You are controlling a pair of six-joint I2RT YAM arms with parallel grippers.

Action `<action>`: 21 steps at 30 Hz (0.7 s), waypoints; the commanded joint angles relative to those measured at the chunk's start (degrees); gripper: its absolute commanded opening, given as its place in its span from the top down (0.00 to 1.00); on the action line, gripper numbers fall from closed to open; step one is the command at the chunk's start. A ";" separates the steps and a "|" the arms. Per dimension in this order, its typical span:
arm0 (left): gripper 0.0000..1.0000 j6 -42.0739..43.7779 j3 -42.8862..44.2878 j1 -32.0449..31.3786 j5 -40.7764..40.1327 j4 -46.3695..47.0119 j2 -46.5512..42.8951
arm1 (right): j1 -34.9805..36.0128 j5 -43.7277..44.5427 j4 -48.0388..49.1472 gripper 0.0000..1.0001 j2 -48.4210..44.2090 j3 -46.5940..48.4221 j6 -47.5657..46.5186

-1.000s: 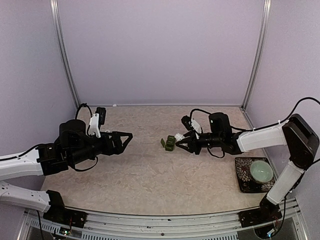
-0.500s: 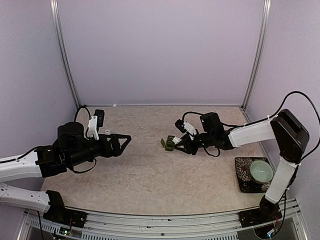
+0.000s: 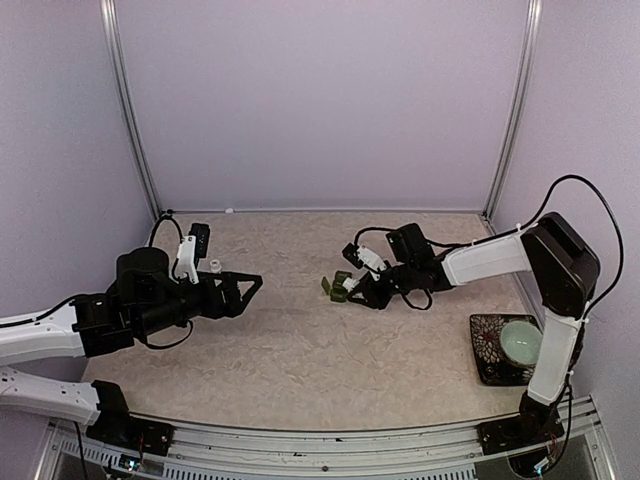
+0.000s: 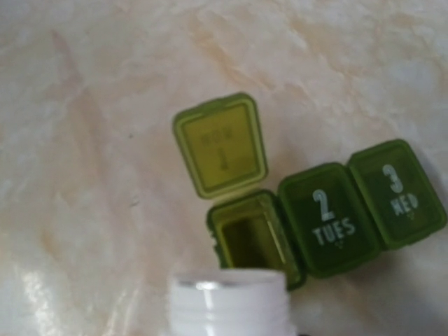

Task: Sort the pills into containers
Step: Pour the pill into the pill container.

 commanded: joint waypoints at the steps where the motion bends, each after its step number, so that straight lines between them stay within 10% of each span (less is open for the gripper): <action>1: 0.01 -0.10 -0.68 0.40 0.28 1.64 -0.63 | -0.53 1.19 -3.40 0.96 2.00 2.66 -0.74; 21: 0.01 -0.33 -1.57 0.76 0.54 2.02 -1.15 | -0.48 1.69 -12.24 0.96 5.88 9.31 -1.24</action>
